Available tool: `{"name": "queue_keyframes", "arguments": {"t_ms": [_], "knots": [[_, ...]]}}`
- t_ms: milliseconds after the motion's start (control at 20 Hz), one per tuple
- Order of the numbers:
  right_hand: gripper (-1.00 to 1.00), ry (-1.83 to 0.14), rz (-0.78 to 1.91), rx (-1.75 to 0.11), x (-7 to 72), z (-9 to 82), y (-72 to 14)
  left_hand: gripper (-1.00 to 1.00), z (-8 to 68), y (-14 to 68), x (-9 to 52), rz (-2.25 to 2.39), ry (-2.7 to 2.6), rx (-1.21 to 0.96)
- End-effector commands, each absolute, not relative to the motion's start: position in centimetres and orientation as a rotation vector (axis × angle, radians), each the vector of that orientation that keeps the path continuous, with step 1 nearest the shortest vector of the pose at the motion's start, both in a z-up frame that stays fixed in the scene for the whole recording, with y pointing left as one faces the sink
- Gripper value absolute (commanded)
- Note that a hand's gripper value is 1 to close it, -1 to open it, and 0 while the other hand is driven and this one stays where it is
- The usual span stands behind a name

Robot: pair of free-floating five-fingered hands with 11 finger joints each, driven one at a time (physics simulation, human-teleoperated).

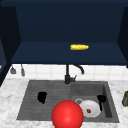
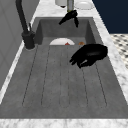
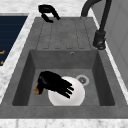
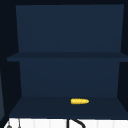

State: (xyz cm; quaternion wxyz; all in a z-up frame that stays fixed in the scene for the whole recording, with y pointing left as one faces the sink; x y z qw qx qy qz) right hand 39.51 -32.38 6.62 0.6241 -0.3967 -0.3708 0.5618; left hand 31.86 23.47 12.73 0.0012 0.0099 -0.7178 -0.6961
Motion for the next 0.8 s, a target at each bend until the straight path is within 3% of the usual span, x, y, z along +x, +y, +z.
{"name": "queue_keyframes", "arguments": {"t_ms": [0,750], "knots": [[-1.0,-0.875,1.344,-0.884,39.5,8.4,-33.3,0.0,12.7,23.5,31.9,-2.185,-2.253,0.031],[-1.0,-0.926,1.399,-0.796,39.5,14.1,-36.7,0.0,12.7,23.5,31.9,-2.185,-2.253,0.031]]}}
